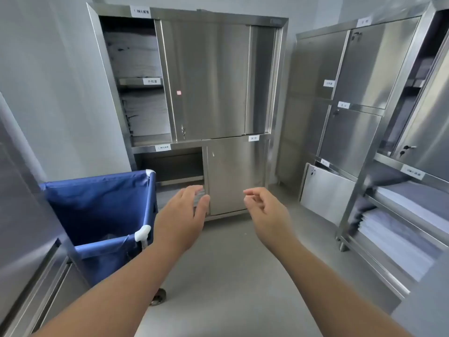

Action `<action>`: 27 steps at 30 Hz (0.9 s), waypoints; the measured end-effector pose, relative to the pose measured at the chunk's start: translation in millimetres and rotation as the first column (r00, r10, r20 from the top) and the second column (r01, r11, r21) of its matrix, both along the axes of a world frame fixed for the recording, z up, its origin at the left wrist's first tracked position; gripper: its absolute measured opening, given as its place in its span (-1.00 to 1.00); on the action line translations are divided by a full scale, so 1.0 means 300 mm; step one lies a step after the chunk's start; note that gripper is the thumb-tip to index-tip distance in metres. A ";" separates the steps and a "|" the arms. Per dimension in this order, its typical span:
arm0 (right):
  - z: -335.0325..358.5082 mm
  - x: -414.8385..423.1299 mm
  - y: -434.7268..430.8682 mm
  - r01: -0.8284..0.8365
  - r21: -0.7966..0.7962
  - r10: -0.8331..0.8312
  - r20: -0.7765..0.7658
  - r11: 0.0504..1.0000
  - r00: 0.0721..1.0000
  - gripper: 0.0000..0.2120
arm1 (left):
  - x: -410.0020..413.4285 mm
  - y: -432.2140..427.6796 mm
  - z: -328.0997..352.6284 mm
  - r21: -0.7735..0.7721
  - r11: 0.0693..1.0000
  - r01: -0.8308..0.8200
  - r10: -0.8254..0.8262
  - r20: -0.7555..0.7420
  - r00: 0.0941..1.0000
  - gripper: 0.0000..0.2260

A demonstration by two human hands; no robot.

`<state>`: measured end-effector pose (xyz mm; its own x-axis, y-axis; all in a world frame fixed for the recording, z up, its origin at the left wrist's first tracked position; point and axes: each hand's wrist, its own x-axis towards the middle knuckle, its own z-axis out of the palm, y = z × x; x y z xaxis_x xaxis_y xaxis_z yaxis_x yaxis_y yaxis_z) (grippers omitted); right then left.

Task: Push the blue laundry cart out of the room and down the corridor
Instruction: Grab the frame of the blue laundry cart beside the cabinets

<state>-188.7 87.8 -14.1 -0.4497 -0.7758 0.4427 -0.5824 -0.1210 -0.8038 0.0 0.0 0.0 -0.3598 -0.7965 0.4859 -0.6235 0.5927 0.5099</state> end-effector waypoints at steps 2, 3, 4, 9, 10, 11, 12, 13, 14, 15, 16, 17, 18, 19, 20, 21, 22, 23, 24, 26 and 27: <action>-0.018 -0.009 -0.029 0.047 0.034 -0.045 -0.044 0.998 0.998 -0.94 | -0.005 -0.025 -0.017 0.003 1.000 -0.025 0.025 0.010 1.000 -0.56; -0.037 -0.012 -0.050 0.052 0.054 -0.049 -0.059 0.997 0.997 -0.94 | -0.005 -0.043 -0.032 0.002 0.999 -0.036 0.036 0.009 0.999 -0.57; -0.057 -0.012 -0.074 0.049 0.088 -0.045 -0.052 0.995 0.998 -0.93 | -0.003 -0.068 -0.052 0.020 0.999 -0.034 0.033 0.015 0.999 -0.56; -0.076 -0.012 -0.261 -0.015 0.116 0.016 -0.010 0.993 1.000 -0.92 | -0.027 -0.244 -0.110 0.033 0.998 -0.054 0.054 0.022 0.998 -0.57; -0.073 -0.013 -0.309 -0.023 0.119 0.026 -0.018 0.993 1.000 -0.92 | -0.033 -0.289 -0.123 0.027 0.998 -0.058 0.057 0.024 0.998 -0.57; -0.069 -0.014 -0.361 -0.030 0.128 0.033 -0.025 0.991 0.999 -0.93 | -0.038 -0.338 -0.134 0.026 0.998 -0.062 0.061 0.028 0.998 -0.57; -0.065 -0.013 -0.416 -0.040 0.138 0.045 -0.031 0.990 0.998 -0.93 | -0.044 -0.391 -0.141 0.025 0.997 -0.068 0.068 0.033 0.997 -0.57; -0.063 -0.013 -0.471 -0.050 0.143 0.054 -0.028 0.988 0.998 -0.94 | -0.049 -0.446 -0.145 0.024 0.996 -0.084 0.083 0.035 0.996 -0.57; -0.059 -0.013 -0.523 -0.059 0.148 0.063 -0.019 0.987 0.998 -0.94 | -0.053 -0.500 -0.146 0.027 0.994 -0.107 0.106 0.046 0.993 -0.57; -0.054 -0.013 -0.575 -0.070 0.149 0.072 -0.013 0.986 0.997 -0.94 | -0.057 -0.552 -0.144 0.035 0.991 -0.128 0.125 0.060 0.990 -0.59; -0.048 -0.015 -0.626 -0.084 0.149 0.087 -0.015 0.985 0.996 -0.94 | -0.060 -0.602 -0.140 0.043 0.989 -0.144 0.141 0.068 0.988 -0.60; -0.041 -0.016 -0.677 -0.099 0.148 0.103 -0.018 0.984 0.995 -0.94 | -0.066 -0.650 -0.134 0.042 0.986 -0.159 0.156 0.075 0.985 -0.61; -0.035 -0.018 -0.727 -0.110 0.148 0.114 -0.020 0.983 0.993 -0.94 | -0.071 -0.695 -0.130 0.039 0.985 -0.168 0.164 0.079 0.983 -0.61; -0.030 -0.023 -0.777 -0.117 0.141 0.121 -0.019 0.983 0.992 -0.94 | -0.077 -0.736 -0.128 0.036 0.984 -0.174 0.171 0.079 0.982 -0.61; -0.026 -0.028 -0.825 -0.126 0.134 0.130 -0.018 0.983 0.991 -0.94 | -0.082 -0.774 -0.126 0.040 0.983 -0.179 0.176 0.078 0.981 -0.60; -0.026 -0.036 -0.875 -0.136 0.126 0.139 -0.018 0.983 0.990 -0.93 | -0.088 -0.812 -0.127 0.043 0.981 -0.191 0.187 0.074 0.980 -0.59; -0.027 -0.044 -0.924 -0.146 0.120 0.149 -0.018 0.982 0.989 -0.93 | -0.096 -0.850 -0.127 0.043 0.978 -0.205 0.202 0.067 0.977 -0.58; -0.030 -0.052 -0.972 -0.159 0.117 0.162 -0.019 0.980 0.987 -0.93 | -0.104 -0.885 -0.129 0.044 0.975 -0.219 0.216 0.062 0.974 -0.57; -0.035 -0.061 -1.019 -0.175 0.117 0.178 -0.016 0.978 0.984 -0.93 | -0.111 -0.920 -0.133 0.045 0.971 -0.234 0.232 0.061 0.971 -0.58; -0.047 -0.083 -1.119 -0.217 0.119 0.220 -0.015 0.969 0.975 -0.93 | -0.127 -0.994 -0.143 0.047 0.961 -0.273 0.270 0.063 0.961 -0.59; -0.052 -0.095 -1.169 -0.238 0.120 0.242 -0.017 0.964 0.970 -0.93 | -0.137 -1.030 -0.146 0.047 0.954 -0.295 0.292 0.064 0.954 -0.60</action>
<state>-217.3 -262.9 -29.7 -0.2312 -0.9062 0.3540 -0.5729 -0.1673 -0.8024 -41.0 -308.9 -43.8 -0.1313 -0.8963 0.4236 -0.7940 0.3510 0.4965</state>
